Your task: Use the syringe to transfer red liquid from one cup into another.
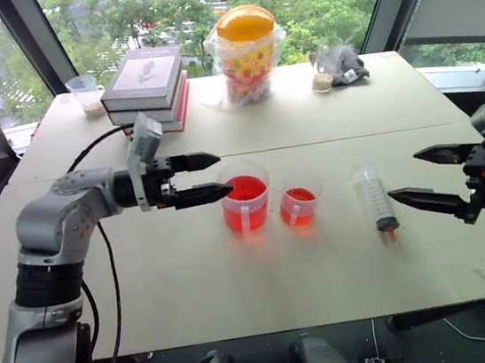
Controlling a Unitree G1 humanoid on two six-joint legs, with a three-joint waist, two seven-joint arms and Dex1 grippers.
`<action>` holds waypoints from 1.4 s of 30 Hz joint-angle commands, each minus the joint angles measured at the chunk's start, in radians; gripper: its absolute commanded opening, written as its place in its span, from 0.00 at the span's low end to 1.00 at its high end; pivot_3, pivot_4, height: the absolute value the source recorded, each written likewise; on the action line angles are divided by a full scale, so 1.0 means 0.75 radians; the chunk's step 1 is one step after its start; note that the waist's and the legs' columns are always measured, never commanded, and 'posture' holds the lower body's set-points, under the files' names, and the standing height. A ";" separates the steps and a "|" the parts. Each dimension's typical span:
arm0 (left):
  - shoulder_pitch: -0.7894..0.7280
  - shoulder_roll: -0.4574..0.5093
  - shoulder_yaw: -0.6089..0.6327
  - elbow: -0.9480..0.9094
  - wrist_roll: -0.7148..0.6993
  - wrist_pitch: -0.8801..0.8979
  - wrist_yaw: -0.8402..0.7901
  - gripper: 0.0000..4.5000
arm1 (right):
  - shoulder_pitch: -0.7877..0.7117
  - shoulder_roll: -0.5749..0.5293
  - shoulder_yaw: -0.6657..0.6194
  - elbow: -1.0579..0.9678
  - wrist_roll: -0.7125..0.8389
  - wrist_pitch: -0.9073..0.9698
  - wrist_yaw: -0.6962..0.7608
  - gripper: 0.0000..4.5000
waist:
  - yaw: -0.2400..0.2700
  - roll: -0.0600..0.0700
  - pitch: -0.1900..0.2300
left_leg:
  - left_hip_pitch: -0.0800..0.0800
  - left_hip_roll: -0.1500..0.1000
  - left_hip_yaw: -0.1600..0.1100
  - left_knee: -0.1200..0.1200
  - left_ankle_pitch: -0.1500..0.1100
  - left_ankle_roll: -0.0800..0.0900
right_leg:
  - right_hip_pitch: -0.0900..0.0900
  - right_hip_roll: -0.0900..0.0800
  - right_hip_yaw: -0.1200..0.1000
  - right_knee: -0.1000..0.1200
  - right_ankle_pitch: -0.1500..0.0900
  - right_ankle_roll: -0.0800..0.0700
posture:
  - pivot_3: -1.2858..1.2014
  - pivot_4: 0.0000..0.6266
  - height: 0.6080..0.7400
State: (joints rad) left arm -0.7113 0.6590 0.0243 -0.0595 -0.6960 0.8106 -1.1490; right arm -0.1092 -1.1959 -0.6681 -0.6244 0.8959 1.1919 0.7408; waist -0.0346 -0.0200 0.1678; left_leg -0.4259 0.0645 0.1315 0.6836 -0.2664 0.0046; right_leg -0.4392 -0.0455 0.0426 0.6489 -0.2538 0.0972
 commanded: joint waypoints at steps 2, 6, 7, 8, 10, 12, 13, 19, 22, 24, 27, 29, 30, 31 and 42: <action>-0.002 -0.009 0.045 -0.052 -0.020 -0.023 0.042 1.00 | -0.043 -0.019 0.032 0.002 -0.009 -0.034 -0.008 0.99 | 0.000 0.000 0.000 | 0.000 0.000 0.000 0.000 0.000 0.000 | 0.000 0.000 0.000 0.000 0.000 0.000 | 0.52 0.24 1.00; -0.025 -0.026 0.047 -0.054 -0.050 -0.002 0.055 1.00 | -0.032 -0.023 0.025 -0.001 -0.017 -0.031 0.002 0.99 | 0.003 0.000 0.000 | 0.000 0.000 0.000 0.000 0.000 0.000 | 0.000 0.000 0.000 0.000 0.000 0.000 | 0.52 0.24 1.00; -0.029 -0.025 0.044 -0.050 -0.049 -0.006 0.052 1.00 | -0.030 -0.021 0.020 -0.005 -0.016 -0.026 0.002 0.99 | 0.005 0.000 0.000 | 0.000 0.000 0.000 0.000 0.000 0.000 | 0.000 0.000 0.000 0.000 0.000 0.000 | 0.52 0.24 1.00; -0.032 -0.025 0.038 -0.044 -0.043 -0.012 0.050 1.00 | -0.027 -0.020 0.018 -0.006 -0.018 -0.024 0.001 0.99 | 0.008 0.000 0.000 | 0.000 0.000 0.000 0.000 0.000 0.000 | 0.000 0.000 0.000 0.000 0.000 0.001 | 0.52 0.24 1.00; -0.040 -0.030 0.030 -0.033 -0.033 -0.018 0.051 1.00 | -0.018 -0.012 0.012 -0.011 -0.023 -0.021 -0.004 0.99 | 0.013 0.000 0.000 | 0.000 0.000 0.000 0.000 0.000 0.000 | 0.000 0.000 0.000 0.000 0.000 0.000 | 0.52 0.24 1.00; -0.045 -0.031 0.032 -0.035 -0.039 -0.012 0.047 1.00 | -0.006 -0.004 0.000 -0.023 -0.020 -0.013 -0.010 0.99 | 0.022 0.000 0.000 | 0.000 0.000 0.001 0.000 0.000 0.000 | 0.000 0.000 0.000 0.000 0.000 0.000 | 0.52 0.24 1.00; -0.050 -0.033 0.031 -0.033 -0.040 -0.011 0.046 1.00 | -0.003 -0.003 -0.003 -0.025 -0.019 -0.010 -0.014 0.99 | 0.025 0.000 0.000 | 0.000 0.000 0.001 0.000 0.000 0.000 | 0.000 0.000 0.000 0.000 0.000 0.000 | 0.52 0.24 1.00; -0.086 -0.052 0.005 0.025 -0.012 -0.047 0.015 1.00 | -0.004 -0.024 -0.023 -0.024 -0.012 0.014 -0.016 0.99 | 0.030 0.000 0.000 | 0.000 0.000 0.000 0.000 0.000 0.000 | 0.000 0.000 0.000 -0.001 0.000 0.000 | 0.52 0.24 1.00; -0.114 -0.071 -0.015 0.060 0.003 -0.074 -0.003 1.00 | 0.008 -0.044 -0.036 -0.011 -0.025 0.019 0.008 0.99 | 0.030 0.000 0.000 | 0.000 0.000 0.001 0.000 0.000 0.000 | 0.000 0.000 0.000 -0.001 0.000 0.000 | 0.52 0.24 1.00; -0.129 -0.085 -0.027 0.084 0.013 -0.088 -0.017 1.00 | 0.019 -0.063 -0.035 0.008 -0.038 0.024 0.029 0.99 | 0.030 0.000 0.000 | 0.000 -0.001 0.000 0.000 0.000 0.000 | 0.000 0.000 0.000 -0.001 0.000 0.000 | 0.52 0.24 1.00; -0.137 -0.101 -0.043 0.110 0.029 -0.106 -0.040 1.00 | 0.005 -0.096 -0.001 0.049 -0.041 0.037 0.038 0.99 | 0.029 0.000 0.000 | 0.000 -0.001 0.000 0.000 0.000 0.000 | 0.000 0.000 0.000 -0.001 0.000 0.000 | 0.52 0.24 1.00; -0.144 -0.115 -0.055 0.126 0.041 -0.130 -0.057 1.00 | -0.010 -0.123 0.060 0.085 -0.062 0.007 0.052 0.99 | 0.026 0.000 0.000 | 0.000 0.000 0.001 0.000 0.000 0.000 | 0.000 0.000 0.000 -0.001 0.000 0.000 | 0.52 0.24 1.00; -0.148 -0.120 -0.059 0.132 0.047 -0.141 -0.064 1.00 | -0.017 -0.134 0.089 0.104 -0.074 -0.004 0.056 0.99 | 0.025 0.000 0.000 | 0.000 0.000 0.001 0.000 0.000 0.000 | 0.000 0.000 0.000 -0.001 0.000 -0.001 | 0.52 0.24 1.00; -0.152 -0.123 -0.061 0.140 0.052 -0.151 -0.071 1.00 | -0.028 -0.142 0.112 0.117 -0.081 -0.010 0.056 0.99 | 0.026 0.000 0.000 | 0.000 0.000 0.001 0.000 0.000 0.000 | 0.000 0.000 0.000 -0.001 0.000 -0.001 | 0.52 0.24 1.00; -0.173 -0.199 -0.075 0.197 0.105 -0.225 -0.083 1.00 | -0.810 -0.023 0.908 0.801 -0.280 0.376 -0.093 0.99 | 0.021 0.000 0.000 | -0.002 0.000 0.003 0.000 0.000 0.000 | -0.004 0.000 0.002 -0.001 -0.001 -0.002 | 0.52 0.24 1.00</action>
State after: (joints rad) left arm -0.8290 0.5062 -0.0429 0.1018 -0.6198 0.6609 -1.2069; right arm -0.6509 -1.2274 -0.0360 -0.0842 0.7316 1.4453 0.6852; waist -0.0190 -0.0199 0.1678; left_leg -0.4276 0.0644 0.1339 0.6829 -0.2665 0.0048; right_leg -0.4430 -0.0455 0.0444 0.6481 -0.2542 0.0956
